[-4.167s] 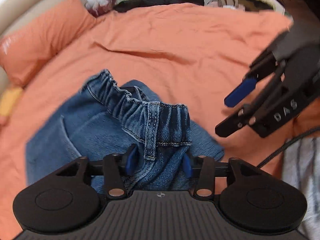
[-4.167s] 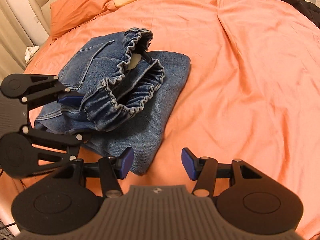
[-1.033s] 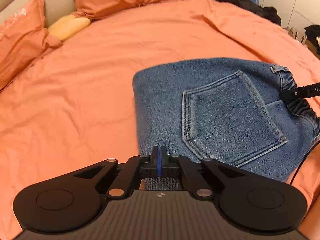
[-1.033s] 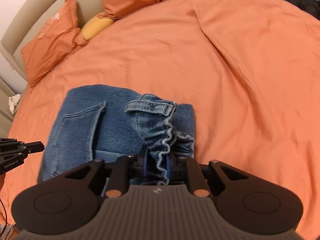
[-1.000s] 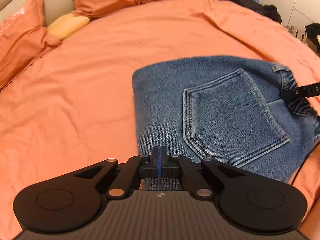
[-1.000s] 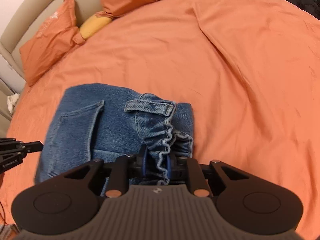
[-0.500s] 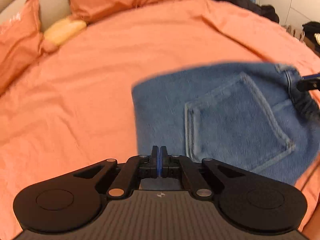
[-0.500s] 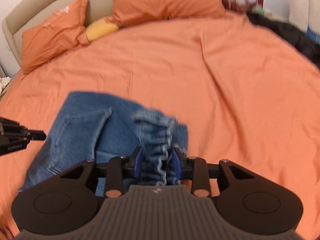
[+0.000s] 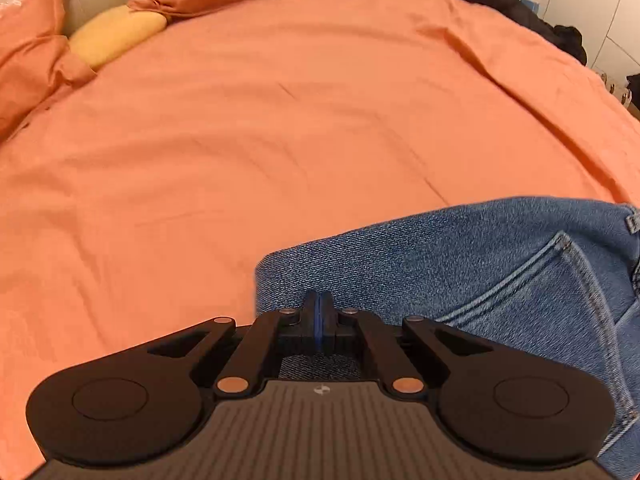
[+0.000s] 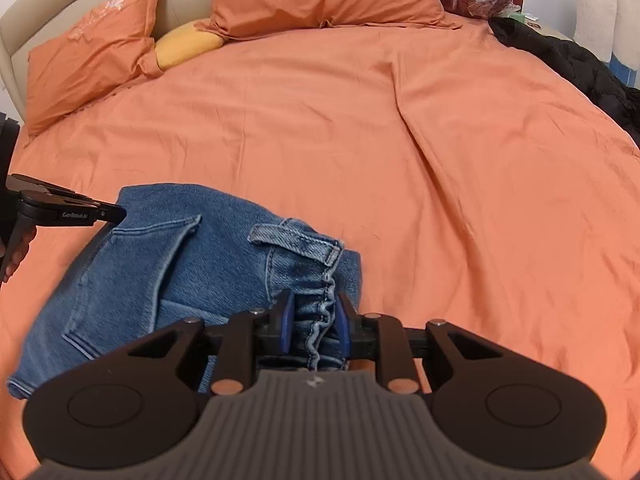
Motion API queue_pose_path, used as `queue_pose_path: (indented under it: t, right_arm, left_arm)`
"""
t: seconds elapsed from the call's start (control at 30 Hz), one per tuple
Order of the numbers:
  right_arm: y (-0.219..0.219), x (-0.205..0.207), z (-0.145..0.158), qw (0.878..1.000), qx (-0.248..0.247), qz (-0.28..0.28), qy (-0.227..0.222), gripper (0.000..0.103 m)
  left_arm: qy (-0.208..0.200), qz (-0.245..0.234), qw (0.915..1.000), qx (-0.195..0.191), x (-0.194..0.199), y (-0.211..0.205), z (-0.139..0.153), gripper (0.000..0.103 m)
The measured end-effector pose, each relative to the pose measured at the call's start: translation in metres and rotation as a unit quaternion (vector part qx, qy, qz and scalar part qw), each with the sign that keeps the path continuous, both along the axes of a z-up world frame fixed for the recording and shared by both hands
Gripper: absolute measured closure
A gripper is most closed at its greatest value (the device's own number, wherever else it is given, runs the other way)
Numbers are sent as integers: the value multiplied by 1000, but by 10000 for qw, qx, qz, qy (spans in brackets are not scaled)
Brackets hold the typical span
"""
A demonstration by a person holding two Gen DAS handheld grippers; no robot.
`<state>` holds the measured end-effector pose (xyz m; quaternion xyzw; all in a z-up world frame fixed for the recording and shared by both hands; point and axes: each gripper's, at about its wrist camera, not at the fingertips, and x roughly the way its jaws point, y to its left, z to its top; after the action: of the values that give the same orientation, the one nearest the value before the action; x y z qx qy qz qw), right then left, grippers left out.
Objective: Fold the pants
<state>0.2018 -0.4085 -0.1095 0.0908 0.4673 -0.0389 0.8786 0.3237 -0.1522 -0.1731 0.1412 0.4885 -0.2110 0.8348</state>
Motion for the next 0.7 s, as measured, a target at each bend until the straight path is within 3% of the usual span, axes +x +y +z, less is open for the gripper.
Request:
queue_pose_path:
  t: [0.17, 0.4, 0.53, 0.7]
  right_arm:
    - [3, -8, 15, 9999, 21, -140, -97, 84]
    - [44, -69, 46, 9978, 45, 141, -641, 84]
    - [69, -90, 39, 9972, -190, 284, -659, 84]
    - [72, -98, 9, 9990, -351, 123, -240, 84]
  left_arm:
    - [-233, -101, 9997, 63, -17, 5, 21, 103]
    - [-326, -563, 9977, -207, -99, 24, 54, 100]
    - [-149, -535, 9977, -387, -143, 38, 56, 99]
    - [127, -195, 9986, -467, -161, 49, 34, 99]
